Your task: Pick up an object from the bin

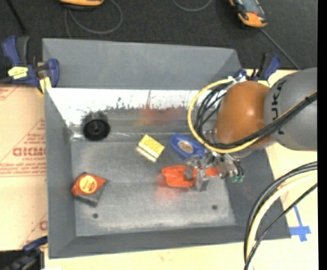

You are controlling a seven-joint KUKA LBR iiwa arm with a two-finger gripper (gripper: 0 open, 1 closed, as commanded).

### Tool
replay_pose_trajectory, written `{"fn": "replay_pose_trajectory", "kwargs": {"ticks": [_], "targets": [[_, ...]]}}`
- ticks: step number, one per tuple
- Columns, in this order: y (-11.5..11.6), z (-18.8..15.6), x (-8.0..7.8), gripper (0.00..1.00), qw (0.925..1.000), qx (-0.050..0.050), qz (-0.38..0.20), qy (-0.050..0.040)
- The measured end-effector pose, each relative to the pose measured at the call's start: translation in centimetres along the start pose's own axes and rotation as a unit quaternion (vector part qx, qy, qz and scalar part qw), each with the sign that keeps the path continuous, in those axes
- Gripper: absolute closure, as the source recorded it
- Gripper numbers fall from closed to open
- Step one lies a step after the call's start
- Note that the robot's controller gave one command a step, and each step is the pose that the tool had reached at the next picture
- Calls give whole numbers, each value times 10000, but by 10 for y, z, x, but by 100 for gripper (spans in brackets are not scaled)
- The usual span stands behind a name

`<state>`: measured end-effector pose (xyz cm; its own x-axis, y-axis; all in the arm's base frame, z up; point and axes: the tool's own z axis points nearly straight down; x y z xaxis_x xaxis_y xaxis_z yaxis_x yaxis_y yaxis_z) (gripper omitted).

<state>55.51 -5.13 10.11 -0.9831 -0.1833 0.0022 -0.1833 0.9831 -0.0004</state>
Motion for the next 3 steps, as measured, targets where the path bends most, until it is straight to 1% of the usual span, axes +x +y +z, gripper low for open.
{"fn": "replay_pose_trajectory", "kwargs": {"ticks": [1, 3], "targets": [[-1, -19, -1, 100, 10000, 7, 2, -20], [-1, -39, -2, 100, 10000, 11, 11, -37]]}}
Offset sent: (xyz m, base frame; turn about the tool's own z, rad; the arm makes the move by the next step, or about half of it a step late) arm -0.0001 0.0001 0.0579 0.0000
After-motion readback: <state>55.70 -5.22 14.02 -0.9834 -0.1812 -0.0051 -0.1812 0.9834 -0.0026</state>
